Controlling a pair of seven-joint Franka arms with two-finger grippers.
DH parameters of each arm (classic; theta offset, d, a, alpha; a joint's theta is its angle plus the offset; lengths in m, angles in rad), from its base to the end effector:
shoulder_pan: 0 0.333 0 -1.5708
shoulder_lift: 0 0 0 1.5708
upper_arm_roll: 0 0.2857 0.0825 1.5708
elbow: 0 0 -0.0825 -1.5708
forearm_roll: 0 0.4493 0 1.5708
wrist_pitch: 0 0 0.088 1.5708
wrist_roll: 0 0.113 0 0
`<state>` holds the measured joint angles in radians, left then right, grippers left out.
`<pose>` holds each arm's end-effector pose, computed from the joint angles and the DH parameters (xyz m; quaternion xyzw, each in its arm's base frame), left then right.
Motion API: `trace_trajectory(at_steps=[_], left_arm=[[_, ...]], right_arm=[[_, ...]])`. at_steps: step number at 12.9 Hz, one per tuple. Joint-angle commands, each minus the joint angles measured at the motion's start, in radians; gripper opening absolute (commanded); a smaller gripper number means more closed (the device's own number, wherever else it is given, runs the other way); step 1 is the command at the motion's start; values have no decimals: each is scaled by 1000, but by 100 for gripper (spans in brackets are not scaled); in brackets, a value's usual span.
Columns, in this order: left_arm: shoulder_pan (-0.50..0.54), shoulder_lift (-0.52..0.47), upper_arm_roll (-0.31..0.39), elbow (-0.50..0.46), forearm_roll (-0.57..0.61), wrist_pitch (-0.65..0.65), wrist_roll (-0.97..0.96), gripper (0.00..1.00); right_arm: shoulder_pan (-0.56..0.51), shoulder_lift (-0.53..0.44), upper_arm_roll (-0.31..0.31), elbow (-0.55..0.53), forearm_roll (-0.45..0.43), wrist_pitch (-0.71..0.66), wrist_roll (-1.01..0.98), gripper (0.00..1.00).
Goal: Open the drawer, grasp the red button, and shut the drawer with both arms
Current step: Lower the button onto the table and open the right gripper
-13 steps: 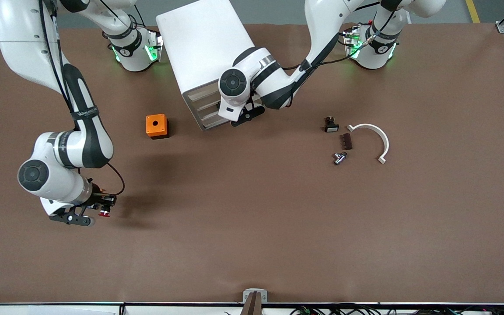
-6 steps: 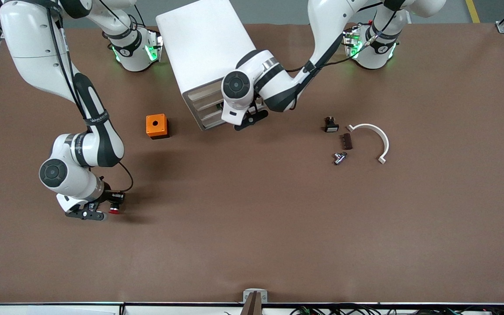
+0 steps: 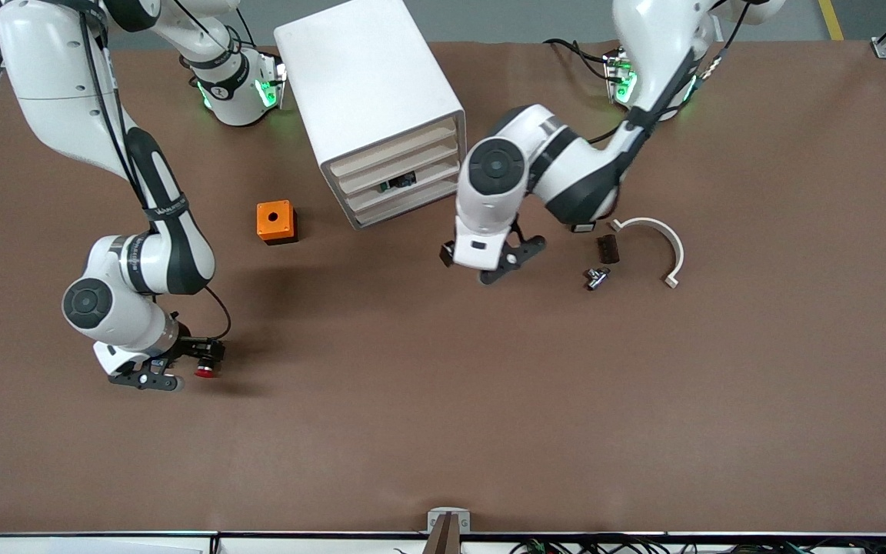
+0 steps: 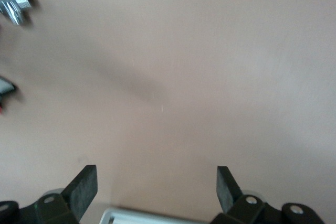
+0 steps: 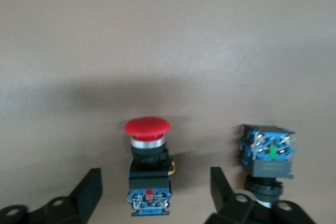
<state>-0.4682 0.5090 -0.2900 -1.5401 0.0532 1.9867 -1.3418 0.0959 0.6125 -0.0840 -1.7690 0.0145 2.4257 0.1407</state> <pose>0.5467 -0.4832 0.3034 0.9551 0.2918 -0.0503 0.0051 0.6943 0.0098 0.1429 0.9977 -0.0615 0.0246 0.0172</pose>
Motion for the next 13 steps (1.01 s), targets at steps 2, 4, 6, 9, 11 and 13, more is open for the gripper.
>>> trace_trajectory(at_steps=[2, 4, 6, 9, 11, 13], left_arm=[[147, -90, -6, -12, 37, -63, 165, 100], [204, -142, -6, -12, 36, -121, 269, 100], [270, -188, -1, 0, 37, -183, 314, 100], [362, -245, 0, 46, 37, -250, 491, 100], [420, -292, -1, 61, 39, -299, 585, 100], [463, -342, 0, 67, 37, -347, 701, 100]], right_arm=[[-73, -120, 20, -1, 2, -58, -99, 100], [-74, -172, 17, 26, 2, -138, -95, 100], [-79, -223, 15, 78, 2, -268, -87, 100], [-78, -307, 15, 160, 1, -464, -40, 100], [-78, -350, 15, 222, -4, -601, -12, 100], [-78, -379, 15, 273, -7, -683, -1, 100]])
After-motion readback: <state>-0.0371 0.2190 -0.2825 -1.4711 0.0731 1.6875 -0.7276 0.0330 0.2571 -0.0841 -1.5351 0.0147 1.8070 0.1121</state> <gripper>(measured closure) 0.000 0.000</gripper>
